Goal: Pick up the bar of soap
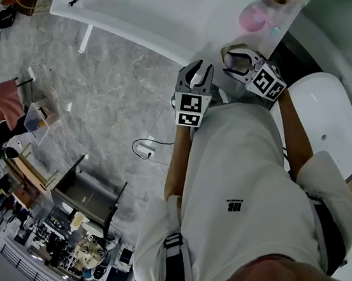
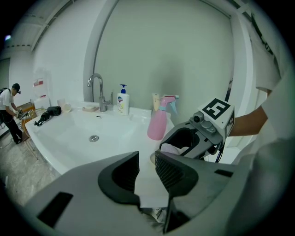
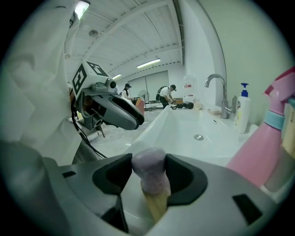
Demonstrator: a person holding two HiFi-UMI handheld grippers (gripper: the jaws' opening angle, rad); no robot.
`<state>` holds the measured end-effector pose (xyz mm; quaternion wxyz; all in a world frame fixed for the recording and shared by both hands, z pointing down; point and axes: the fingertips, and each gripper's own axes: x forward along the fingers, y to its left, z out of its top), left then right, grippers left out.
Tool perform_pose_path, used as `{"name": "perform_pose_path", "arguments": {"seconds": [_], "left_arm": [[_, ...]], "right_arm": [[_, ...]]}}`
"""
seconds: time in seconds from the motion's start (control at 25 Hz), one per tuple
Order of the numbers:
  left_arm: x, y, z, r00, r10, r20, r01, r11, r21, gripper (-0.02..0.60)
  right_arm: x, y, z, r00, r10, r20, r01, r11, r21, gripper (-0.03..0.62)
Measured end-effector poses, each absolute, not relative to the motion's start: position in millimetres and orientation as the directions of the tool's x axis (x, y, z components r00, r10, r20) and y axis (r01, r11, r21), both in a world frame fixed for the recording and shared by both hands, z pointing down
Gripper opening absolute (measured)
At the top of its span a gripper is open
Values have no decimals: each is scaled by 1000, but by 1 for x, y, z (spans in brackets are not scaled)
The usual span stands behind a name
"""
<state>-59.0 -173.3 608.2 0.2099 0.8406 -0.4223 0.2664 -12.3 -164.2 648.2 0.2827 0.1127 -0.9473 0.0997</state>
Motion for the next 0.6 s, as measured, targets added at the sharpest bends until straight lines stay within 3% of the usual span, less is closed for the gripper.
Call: {"name": "perform_pose_path", "arguments": {"seconds": [0.6], "left_arm": [[-54, -173, 609, 509, -589, 628, -812, -570, 125, 126]], "right_arm": [[-5, -167, 639, -838, -203, 506, -336, 924, -185, 241]]}}
